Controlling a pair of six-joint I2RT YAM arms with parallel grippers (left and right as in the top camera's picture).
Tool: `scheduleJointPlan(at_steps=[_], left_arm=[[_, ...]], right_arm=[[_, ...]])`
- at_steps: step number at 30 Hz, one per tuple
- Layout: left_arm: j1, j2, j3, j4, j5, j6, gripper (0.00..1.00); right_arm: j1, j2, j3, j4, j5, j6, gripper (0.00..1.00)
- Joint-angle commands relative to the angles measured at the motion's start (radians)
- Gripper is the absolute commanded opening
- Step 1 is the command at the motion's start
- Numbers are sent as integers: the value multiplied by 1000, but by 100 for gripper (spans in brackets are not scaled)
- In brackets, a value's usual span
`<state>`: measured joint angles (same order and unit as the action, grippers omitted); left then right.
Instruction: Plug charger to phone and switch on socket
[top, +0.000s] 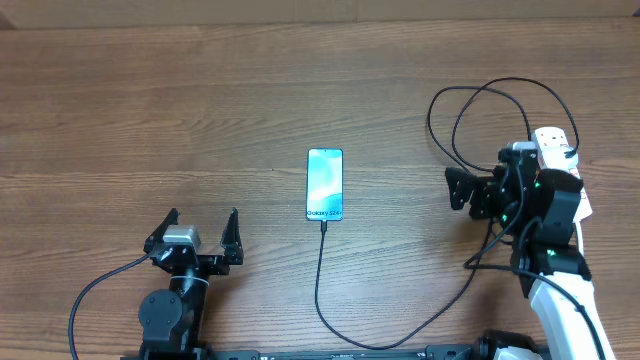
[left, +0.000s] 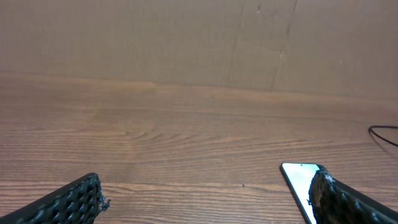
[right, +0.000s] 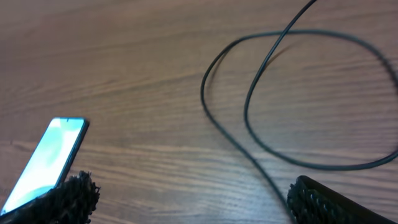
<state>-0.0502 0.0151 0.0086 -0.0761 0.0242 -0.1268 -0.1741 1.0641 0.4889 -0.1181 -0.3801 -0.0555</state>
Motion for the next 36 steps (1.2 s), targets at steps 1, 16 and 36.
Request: scheduleJointPlan(at_steps=[1, 16, 36], left_arm=[[7, -11, -4, -2, -9, 15, 99], [7, -11, -4, -2, -9, 15, 100], [7, -11, -4, -2, -9, 15, 100]], right_arm=[[5, -24, -60, 39, -40, -14, 100], [5, -89, -355, 164, 33, -28, 100], [5, -299, -481, 126, 68, 13, 100]])
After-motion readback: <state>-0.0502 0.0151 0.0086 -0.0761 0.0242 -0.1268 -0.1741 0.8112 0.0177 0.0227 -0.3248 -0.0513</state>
